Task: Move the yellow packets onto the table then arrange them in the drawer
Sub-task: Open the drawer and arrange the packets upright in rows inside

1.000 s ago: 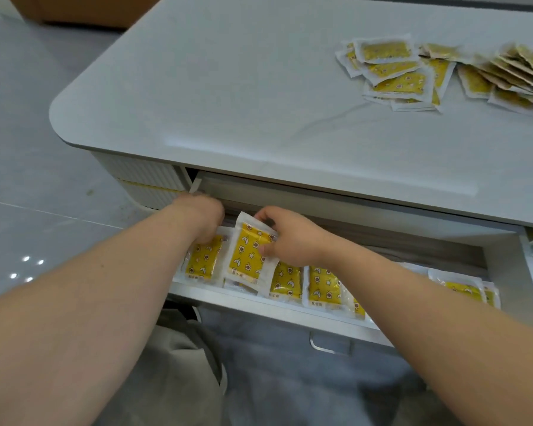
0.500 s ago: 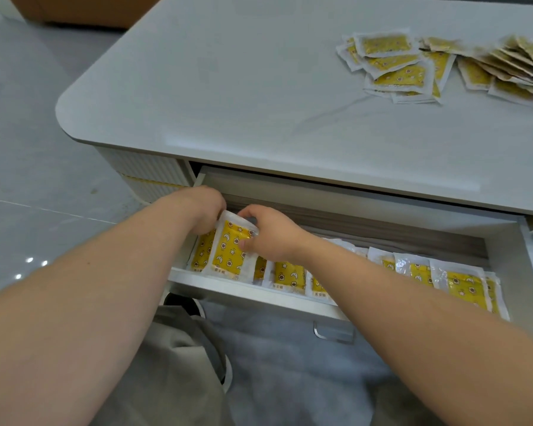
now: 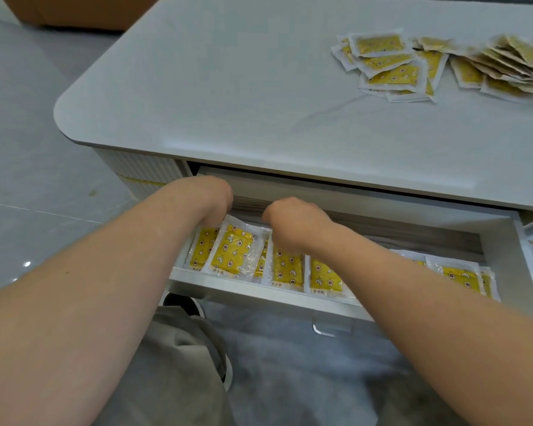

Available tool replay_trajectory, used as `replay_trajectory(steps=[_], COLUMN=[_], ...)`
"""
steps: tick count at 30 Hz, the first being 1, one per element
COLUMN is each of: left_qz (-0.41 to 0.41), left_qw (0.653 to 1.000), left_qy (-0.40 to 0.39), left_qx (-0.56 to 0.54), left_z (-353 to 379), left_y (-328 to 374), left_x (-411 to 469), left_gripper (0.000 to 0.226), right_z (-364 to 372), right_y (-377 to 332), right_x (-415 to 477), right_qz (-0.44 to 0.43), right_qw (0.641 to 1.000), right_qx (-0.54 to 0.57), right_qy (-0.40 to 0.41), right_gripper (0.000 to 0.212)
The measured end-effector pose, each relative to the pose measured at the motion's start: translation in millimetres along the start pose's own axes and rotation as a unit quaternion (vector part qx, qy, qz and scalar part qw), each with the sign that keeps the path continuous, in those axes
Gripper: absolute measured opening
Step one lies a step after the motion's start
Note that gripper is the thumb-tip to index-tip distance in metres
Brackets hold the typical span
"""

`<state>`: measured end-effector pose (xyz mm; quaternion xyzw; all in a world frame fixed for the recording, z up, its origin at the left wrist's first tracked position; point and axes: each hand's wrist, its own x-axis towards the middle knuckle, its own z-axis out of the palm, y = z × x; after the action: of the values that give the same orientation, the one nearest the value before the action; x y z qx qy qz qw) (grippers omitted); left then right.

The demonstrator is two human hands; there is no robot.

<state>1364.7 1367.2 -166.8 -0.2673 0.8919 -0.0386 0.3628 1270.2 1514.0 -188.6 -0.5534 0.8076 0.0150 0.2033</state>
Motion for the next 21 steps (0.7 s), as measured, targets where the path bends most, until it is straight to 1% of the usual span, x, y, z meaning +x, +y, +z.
replay_trajectory(steps=[2, 5, 6, 8, 10, 14, 19, 21], left_qz=[0.017, 0.018, 0.015, 0.009, 0.005, -0.008, -0.021, -0.024], left_qw=[1.000, 0.996, 0.995, 0.996, 0.997, 0.998, 0.999, 0.998], left_qy=[0.002, -0.041, -0.048, -0.049, -0.037, -0.009, -0.038, -0.047], left_qx=[-0.015, -0.078, -0.088, -0.078, -0.071, -0.065, -0.025, -0.014], left_z=[-1, 9, 13, 18, 24, 29, 31, 27], left_y=[7, 21, 25, 32, 34, 34, 35, 37], left_x=[0, 8, 9, 9, 10, 11, 14, 13], left_gripper=[0.056, 0.063, 0.062, 0.053, 0.052, 0.060, 0.070, 0.069], right_z=[-5, -8, -8, -9, -9, -12, -15, -17], right_y=[9, 20, 23, 27, 29, 32, 34, 35], right_x=[-6, -14, -16, -22, -25, -27, -26, -25], right_qz=[0.011, 0.015, 0.016, 0.013, 0.010, 0.005, 0.000, 0.001], right_qw=[1.000, 1.000, 1.000, 0.999, 0.999, 1.000, 1.000, 1.000], right_qx=[0.004, 0.012, 0.018, 0.019, 0.013, 0.011, 0.014, 0.015], right_qy=[0.003, -0.005, -0.011, -0.022, -0.029, -0.025, -0.016, -0.011], right_gripper=[0.042, 0.043, 0.044, 0.043, 0.042, 0.040, 0.039, 0.040])
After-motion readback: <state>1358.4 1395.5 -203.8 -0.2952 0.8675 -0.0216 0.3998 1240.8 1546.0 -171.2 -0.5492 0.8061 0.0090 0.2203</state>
